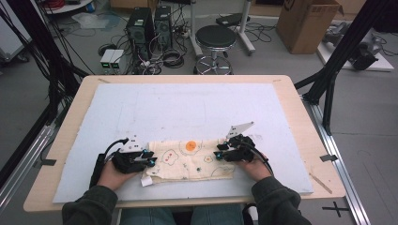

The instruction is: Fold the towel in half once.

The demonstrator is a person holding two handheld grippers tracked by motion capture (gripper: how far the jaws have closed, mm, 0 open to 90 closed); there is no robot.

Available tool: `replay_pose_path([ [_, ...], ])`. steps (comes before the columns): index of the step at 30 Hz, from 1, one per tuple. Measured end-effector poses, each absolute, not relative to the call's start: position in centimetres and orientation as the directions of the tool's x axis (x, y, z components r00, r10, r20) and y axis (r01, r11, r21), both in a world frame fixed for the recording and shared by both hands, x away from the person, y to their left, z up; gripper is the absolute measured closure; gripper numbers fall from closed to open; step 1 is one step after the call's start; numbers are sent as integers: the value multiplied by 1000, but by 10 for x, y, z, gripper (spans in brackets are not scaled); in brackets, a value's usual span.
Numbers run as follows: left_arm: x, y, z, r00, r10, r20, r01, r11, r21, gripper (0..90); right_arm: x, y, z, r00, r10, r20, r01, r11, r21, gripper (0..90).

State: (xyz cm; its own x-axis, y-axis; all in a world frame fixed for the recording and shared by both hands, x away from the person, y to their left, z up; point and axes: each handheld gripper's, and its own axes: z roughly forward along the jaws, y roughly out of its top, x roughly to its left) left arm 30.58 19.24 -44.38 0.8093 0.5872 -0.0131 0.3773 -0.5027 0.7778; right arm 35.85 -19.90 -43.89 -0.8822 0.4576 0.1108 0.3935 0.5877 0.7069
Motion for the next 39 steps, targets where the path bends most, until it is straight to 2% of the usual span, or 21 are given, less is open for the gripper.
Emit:
replay_pose_path([
  [4, 307, 193, -437, 794, 603, -75, 409, -440, 799, 678, 356, -200, -438, -879, 465, 107, 395, 582, 710, 612],
  [7, 314, 189, -427, 763, 639, -95, 404, -357, 842, 740, 359, -196, -432, -878, 462, 124, 390, 540, 746, 702],
  [10, 325, 179, -426, 741, 670, -55, 415, -391, 821, 787, 367, -182, -425, -877, 465, 121, 385, 530, 756, 784],
  [14, 337, 170, -434, 713, 701, -2, 434, -438, 787, 799, 383, -162, -423, -860, 492, 133, 409, 512, 756, 822],
  [16, 341, 169, -441, 699, 715, 14, 457, -462, 760, 802, 390, -156, -426, -854, 504, 130, 419, 518, 745, 830],
  [20, 342, 172, -442, 698, 716, -2, 460, -446, 768, 812, 396, -158, -436, -832, 536, 141, 472, 552, 688, 832],
  [39, 341, 175, -445, 701, 713, -12, 452, -432, 780, 815, 388, -224, -442, -779, 607, 157, 506, 460, 730, 809],
])
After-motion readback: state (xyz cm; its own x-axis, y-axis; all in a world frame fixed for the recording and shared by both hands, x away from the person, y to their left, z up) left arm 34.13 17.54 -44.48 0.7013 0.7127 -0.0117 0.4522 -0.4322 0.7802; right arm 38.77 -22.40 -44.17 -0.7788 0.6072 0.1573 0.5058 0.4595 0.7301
